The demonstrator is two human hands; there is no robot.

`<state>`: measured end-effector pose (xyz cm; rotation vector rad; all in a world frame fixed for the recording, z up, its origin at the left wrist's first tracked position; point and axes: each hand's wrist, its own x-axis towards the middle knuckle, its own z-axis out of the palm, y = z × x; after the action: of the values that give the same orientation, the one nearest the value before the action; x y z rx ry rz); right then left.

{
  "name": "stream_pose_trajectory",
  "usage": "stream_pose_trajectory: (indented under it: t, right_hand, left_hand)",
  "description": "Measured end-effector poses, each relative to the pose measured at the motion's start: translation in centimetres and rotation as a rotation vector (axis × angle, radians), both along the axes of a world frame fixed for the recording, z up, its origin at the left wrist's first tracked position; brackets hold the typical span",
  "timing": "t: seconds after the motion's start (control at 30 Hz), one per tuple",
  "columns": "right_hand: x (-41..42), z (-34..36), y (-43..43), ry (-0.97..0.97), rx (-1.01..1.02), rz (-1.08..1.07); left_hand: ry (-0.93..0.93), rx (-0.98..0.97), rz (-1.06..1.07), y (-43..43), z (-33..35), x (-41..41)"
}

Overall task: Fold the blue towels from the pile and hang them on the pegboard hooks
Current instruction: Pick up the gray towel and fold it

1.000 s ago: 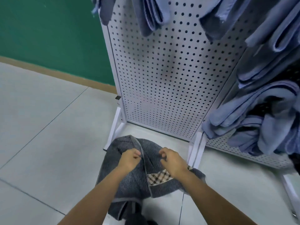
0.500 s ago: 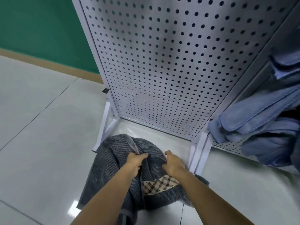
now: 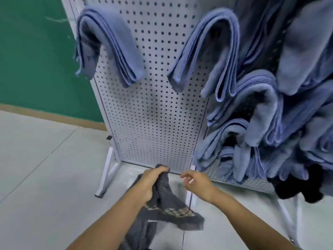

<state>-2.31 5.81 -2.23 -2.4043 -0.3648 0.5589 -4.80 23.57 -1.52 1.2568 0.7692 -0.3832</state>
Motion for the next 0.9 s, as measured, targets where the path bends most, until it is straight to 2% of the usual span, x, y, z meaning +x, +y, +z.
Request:
stream_pose_trajectory:
  t: [0.13, 0.27, 0.47, 0.57, 0.7, 0.8, 0.9]
  right_hand:
    - [-1.8, 8.4, -2.3, -0.149, 0.031, -0.01]
    - [-5.4, 15.8, -4.3, -0.275, 0.03, 0.092]
    - [-10.9, 22.2, -8.5, -0.365, -0.053, 0.117]
    - [-12.7, 23.8, -12.0, -0.405, 0.017, -0.004]
    - [-14.6, 24.7, -16.1, -0.382, 0.171, -0.087]
    - [-15.5, 24.2, -17.8, -0.4, 0.201, -0.113]
    - [-15.5, 23.1, -19.0, -0.452, 0.132, -0.125]
  left_hand:
    - [-0.127, 0.097, -0.226, -2.0, 8.6, -2.9]
    - [-0.306, 0.179, -0.379, -4.1, 17.0, -6.5]
    - [-0.578, 0.137, -0.439, -7.3, 25.3, -11.2]
    - [-0.597, 0.11, -0.409, -8.2, 26.3, -12.7]
    - [-0.538, 0.059, -0.489, -10.3, 24.2, -13.9]
    - [-0.53, 0.13, -0.652, -13.4, 23.0, -14.7]
    - [-0.433, 0.323, -0.865, -16.2, 22.3, -15.0]
